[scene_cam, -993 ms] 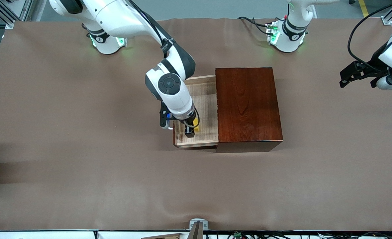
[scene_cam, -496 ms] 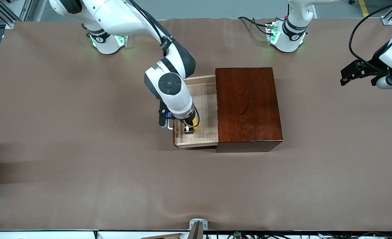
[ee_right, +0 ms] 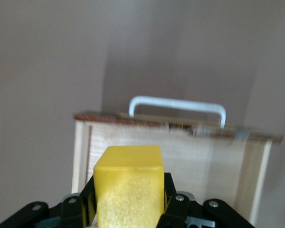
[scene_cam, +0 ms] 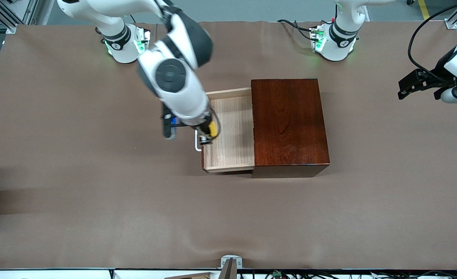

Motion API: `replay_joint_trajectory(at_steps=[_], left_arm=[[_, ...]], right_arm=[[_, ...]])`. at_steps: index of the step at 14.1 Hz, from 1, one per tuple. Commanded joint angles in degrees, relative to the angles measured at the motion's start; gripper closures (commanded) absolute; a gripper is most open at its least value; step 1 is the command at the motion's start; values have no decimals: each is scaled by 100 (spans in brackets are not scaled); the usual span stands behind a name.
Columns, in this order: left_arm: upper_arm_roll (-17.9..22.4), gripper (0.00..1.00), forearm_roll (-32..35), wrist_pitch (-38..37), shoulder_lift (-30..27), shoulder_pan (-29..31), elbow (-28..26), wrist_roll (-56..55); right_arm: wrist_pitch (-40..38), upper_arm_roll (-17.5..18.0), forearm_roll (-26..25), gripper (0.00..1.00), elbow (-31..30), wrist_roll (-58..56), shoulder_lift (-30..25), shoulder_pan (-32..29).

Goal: Open drawer, take yellow block, close drawer
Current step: 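Lift the yellow block out of the drawer with the right gripper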

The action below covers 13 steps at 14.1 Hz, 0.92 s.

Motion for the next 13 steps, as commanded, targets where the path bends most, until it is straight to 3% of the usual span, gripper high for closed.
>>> replay_joint_trajectory(at_steps=[1, 4, 7, 11, 13], left_arm=[[35, 0, -47, -117, 53, -15, 146, 60], [35, 0, -39, -117, 62, -15, 138, 69], [44, 0, -30, -117, 141, 11, 155, 60], [35, 0, -47, -117, 167, -6, 155, 78], [18, 0, -100, -117, 176, -32, 207, 78]], right_arm=[[-601, 38, 163, 94, -123, -1780, -411, -718], [-1024, 11, -73, 95, -289, -3959, -745, -1439], [-929, 20, -749, 95, -860, -5973, -1158, -2020], [-526, 29, -795, 95, -1325, -7873, -1255, -2960], [-26, 29, -795, 95, -2052, -8463, -1500, -3356]])
